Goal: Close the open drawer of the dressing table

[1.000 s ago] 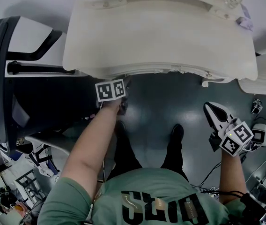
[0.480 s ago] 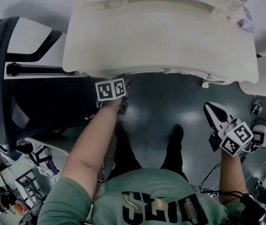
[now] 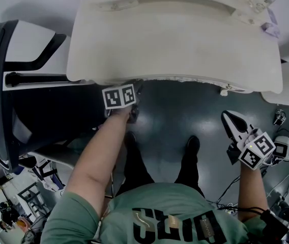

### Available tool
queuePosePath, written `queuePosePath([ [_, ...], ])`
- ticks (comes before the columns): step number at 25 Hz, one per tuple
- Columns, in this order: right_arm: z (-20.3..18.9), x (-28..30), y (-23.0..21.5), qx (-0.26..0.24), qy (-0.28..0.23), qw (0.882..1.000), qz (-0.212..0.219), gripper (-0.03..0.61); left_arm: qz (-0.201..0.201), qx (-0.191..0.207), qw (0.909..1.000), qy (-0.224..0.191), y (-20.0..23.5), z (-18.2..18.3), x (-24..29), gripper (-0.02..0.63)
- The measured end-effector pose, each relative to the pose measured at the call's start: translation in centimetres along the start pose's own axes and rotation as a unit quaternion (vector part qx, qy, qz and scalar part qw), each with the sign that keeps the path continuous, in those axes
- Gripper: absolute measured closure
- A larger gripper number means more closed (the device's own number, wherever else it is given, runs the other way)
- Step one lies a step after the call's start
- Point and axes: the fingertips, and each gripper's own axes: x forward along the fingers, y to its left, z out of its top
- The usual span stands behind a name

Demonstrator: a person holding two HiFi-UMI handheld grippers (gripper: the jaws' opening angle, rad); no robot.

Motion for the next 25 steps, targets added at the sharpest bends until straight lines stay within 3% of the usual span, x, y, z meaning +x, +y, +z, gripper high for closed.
queuePosePath([
  [15,0.7,1.6,-0.5,0.003,0.003,1.0,0.007,0.568,-0.005,-0.058,0.9983,0.004,0.3,0.3,1.2,0.46],
  [25,1.3,0.1,0.4,-0.001,-0.005,1.0,0.0,0.568,-0.001,-0.065,0.9979,-0.008,0.1,-0.3,0.4,0.46],
])
